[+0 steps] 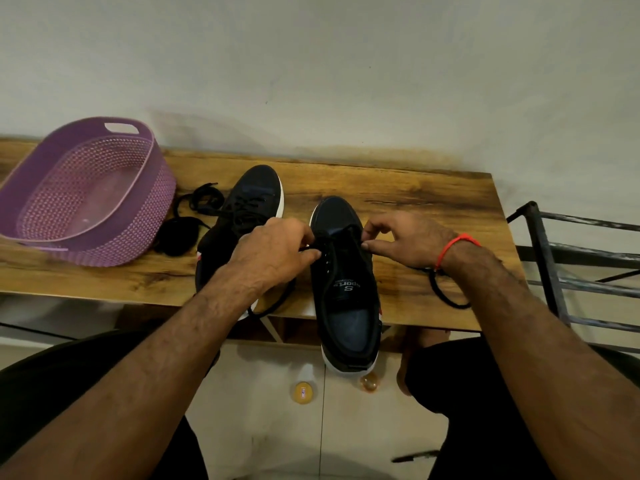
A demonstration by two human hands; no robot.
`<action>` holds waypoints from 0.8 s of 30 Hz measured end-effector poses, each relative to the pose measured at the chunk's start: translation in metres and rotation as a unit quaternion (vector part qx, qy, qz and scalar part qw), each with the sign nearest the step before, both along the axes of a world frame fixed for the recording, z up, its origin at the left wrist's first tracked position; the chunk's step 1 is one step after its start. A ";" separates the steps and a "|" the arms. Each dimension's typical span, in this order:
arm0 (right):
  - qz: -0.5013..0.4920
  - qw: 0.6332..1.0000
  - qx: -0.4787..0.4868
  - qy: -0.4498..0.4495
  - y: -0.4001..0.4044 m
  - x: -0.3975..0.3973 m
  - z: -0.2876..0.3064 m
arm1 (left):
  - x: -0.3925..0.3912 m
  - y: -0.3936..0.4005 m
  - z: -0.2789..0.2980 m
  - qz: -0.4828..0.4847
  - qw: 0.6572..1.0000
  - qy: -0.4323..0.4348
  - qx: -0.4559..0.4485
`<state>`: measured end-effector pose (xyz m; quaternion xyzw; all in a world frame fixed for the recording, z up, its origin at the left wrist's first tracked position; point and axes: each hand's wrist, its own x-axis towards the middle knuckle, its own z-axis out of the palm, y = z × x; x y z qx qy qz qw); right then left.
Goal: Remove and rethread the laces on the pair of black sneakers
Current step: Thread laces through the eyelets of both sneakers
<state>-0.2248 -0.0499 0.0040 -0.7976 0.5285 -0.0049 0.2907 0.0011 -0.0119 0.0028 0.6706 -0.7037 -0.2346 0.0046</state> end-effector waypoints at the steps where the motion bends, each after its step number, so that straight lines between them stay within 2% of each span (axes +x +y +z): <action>1: 0.004 1.000 -0.013 0.005 0.000 0.001 -0.002 | -0.001 0.001 0.000 0.003 1.000 -0.005 -0.016; 7: -0.006 0.998 -0.036 0.054 -0.003 -0.005 0.002 | 0.007 -0.003 0.005 0.068 0.997 0.005 -0.033; 15: -0.046 0.997 0.047 0.045 -0.004 -0.014 0.010 | 0.009 -0.003 0.005 0.081 0.997 -0.005 -0.014; 18: -0.079 0.992 0.093 -0.015 -0.006 -0.016 0.015 | 0.016 -0.009 0.005 0.086 0.996 -0.015 -0.015; 20: -0.105 0.979 0.147 -0.091 -0.005 -0.016 0.018 | 0.022 -0.014 0.005 0.091 0.996 0.018 -0.015; 24: -0.146 0.938 0.200 -0.244 -0.003 -0.014 0.030 | 0.021 -0.014 0.029 0.099 0.974 0.203 -0.007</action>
